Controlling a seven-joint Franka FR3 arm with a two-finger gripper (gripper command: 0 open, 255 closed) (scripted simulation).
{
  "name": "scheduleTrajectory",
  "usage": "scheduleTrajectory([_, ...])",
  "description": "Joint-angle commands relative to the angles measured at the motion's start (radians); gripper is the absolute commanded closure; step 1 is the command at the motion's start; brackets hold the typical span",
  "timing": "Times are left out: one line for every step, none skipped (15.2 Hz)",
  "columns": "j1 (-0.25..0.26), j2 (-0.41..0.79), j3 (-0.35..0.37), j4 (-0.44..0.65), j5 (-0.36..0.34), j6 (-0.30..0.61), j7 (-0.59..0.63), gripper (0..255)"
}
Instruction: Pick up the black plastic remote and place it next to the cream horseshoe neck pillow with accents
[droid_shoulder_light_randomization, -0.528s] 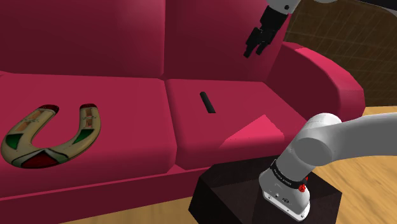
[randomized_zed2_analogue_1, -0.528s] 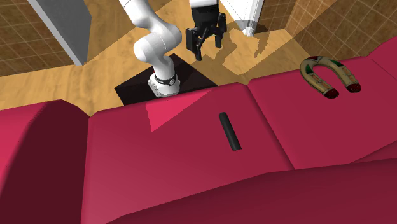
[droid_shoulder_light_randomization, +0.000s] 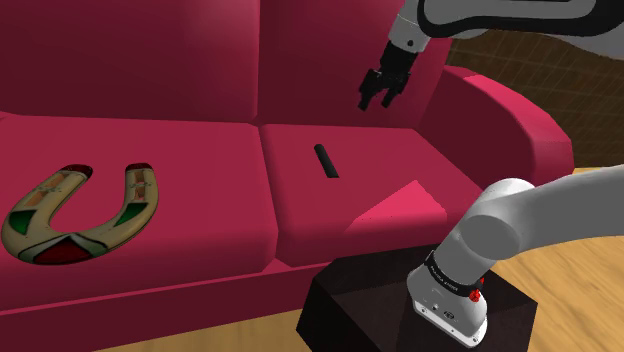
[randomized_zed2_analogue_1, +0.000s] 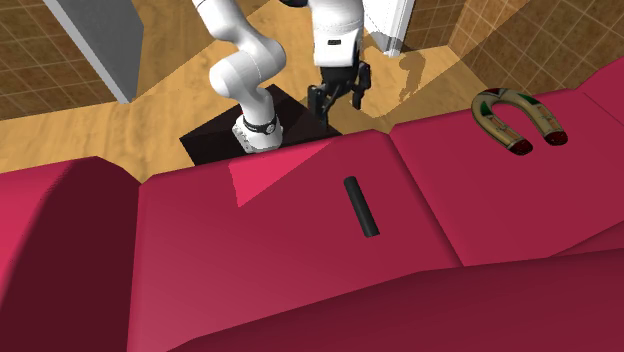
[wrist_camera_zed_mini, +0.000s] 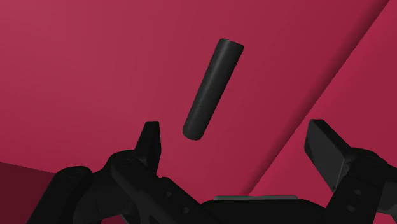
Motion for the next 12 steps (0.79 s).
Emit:
scheduleTrajectory([-0.011, 0.045, 0.005, -0.020, 0.009, 0.054, 0.041, 0])
scheduleTrajectory([-0.016, 0.070, 0.009, -0.030, 0.014, 0.082, 0.061, 0])
scheduleTrajectory([-0.020, 0.097, 0.012, -0.039, 0.020, 0.111, 0.082, 0])
scheduleTrajectory([-0.024, 0.125, 0.015, -0.046, 0.025, 0.140, 0.102, 0])
scheduleTrajectory([-0.028, 0.153, 0.018, -0.053, 0.030, 0.169, 0.122, 0])
scheduleTrajectory([-0.032, 0.183, 0.021, -0.058, 0.035, 0.197, 0.141, 0])
scheduleTrajectory([-0.036, 0.213, 0.023, -0.062, 0.041, 0.226, 0.161, 0])
scheduleTrajectory([-0.039, 0.245, 0.026, -0.065, 0.046, 0.254, 0.180, 0])
scheduleTrajectory([-0.042, 0.277, 0.028, -0.067, 0.051, 0.282, 0.199, 0])
scheduleTrajectory([-0.045, 0.310, 0.030, -0.068, 0.057, 0.310, 0.217, 0])
scheduleTrajectory([-0.048, 0.344, 0.031, -0.067, 0.063, 0.337, 0.235, 0])
scheduleTrajectory([-0.051, 0.379, 0.033, -0.065, 0.068, 0.364, 0.253, 0])
